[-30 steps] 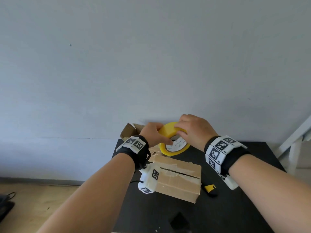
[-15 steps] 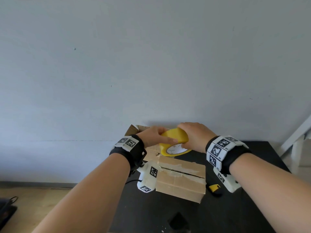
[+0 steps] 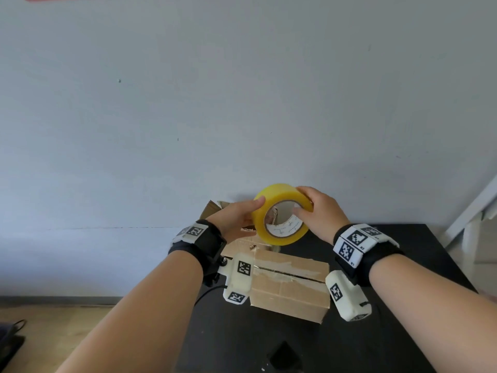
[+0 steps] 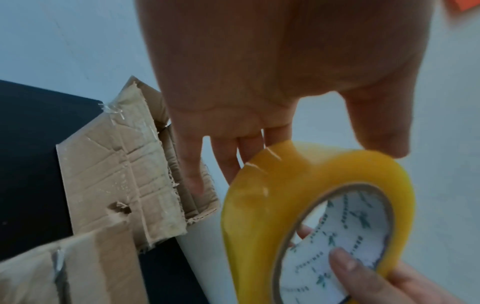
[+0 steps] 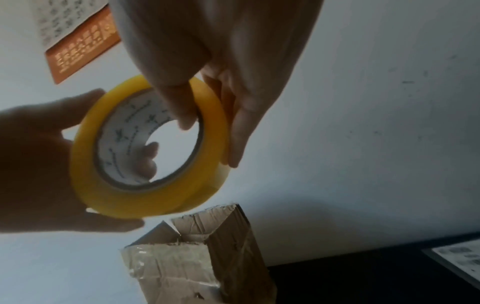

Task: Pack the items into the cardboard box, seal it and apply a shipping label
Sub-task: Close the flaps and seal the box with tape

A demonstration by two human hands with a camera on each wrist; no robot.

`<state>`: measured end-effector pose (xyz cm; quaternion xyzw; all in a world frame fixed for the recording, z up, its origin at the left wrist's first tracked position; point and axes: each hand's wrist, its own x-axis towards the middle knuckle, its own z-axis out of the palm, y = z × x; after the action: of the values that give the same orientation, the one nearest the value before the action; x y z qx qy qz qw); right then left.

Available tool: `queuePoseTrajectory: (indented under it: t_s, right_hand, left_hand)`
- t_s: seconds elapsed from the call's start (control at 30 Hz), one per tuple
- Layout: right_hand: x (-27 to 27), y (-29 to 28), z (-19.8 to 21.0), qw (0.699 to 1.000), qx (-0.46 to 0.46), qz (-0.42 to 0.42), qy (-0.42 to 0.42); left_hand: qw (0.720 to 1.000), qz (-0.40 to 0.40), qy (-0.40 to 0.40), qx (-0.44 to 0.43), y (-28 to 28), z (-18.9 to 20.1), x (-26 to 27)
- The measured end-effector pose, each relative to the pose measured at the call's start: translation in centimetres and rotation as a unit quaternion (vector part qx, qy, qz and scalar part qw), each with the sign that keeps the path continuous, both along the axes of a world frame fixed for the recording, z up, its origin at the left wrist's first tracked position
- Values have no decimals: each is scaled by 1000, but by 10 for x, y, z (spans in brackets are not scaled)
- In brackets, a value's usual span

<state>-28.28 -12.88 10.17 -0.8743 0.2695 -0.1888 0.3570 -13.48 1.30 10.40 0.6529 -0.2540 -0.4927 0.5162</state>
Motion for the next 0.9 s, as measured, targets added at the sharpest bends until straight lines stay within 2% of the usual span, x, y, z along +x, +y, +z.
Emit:
queuePoseTrajectory:
  t_s: [0.07,0.17,0.33,0.53,0.7,0.8,0.9]
  right_hand:
    - [1,0,4,996,-84,-9,-17]
    - [4,3,11,971,-234,18,-43]
    - [2,9,8,917,-388,71,-67]
    - [4,14,4,902,-410,127,-48]
    - [9,11,7,939,-326,93,54]
    - [5,8,5,953,-292,76,23]
    - [4,7,3,940,-330,70,-45]
  left_hand:
    - [998,24,45,-28,-4,3,-5]
    - [989,85,105,-53,-12,6,-11]
    - [984,124,119,-42,-14,6,-11]
    - [983,170,66,-4,-16,-1,-9]
    - [982,179,62,-3,-15,-3,-7]
    - [980,187,66,-15,-14,-2,-4]
    - [979,192,60,-19,-15,0,-2]
